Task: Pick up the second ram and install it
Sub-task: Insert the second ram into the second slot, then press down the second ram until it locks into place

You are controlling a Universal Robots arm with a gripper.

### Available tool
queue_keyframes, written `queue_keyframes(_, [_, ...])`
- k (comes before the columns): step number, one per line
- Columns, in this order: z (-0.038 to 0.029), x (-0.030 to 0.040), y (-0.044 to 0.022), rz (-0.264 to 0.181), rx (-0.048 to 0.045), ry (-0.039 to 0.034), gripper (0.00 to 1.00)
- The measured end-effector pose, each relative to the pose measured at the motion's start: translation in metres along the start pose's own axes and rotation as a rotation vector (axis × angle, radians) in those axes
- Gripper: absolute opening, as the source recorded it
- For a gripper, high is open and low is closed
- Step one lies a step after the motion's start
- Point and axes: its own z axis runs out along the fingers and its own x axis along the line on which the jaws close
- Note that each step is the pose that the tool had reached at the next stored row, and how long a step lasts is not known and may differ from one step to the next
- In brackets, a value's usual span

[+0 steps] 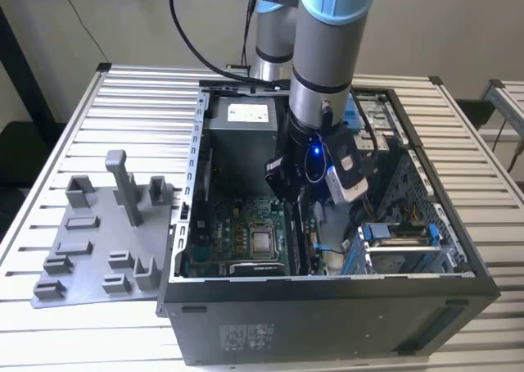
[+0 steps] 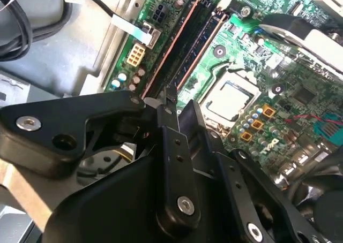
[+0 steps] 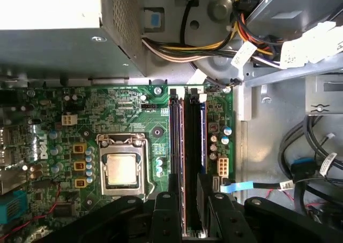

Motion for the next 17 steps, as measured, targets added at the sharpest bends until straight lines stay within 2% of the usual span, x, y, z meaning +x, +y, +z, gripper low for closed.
queue_keyframes(1, [0.0000, 0.0000, 0.0000, 0.000, 0.0001, 0.0000, 0.27])
queue_keyframes(2, [0.0000, 0.0000, 0.0000, 0.000, 0.0001, 0.0000, 0.20])
queue_keyframes(3, [0.0000, 0.0000, 0.0000, 0.000, 0.0001, 0.0000, 0.20])
queue_keyframes(5, [0.0000, 0.0000, 0.0000, 0.000, 0.0002, 0.0000, 0.11])
queue_keyframes(17, [-0.0001, 0.0000, 0.0000, 0.000, 0.0004, 0.0000, 0.11])
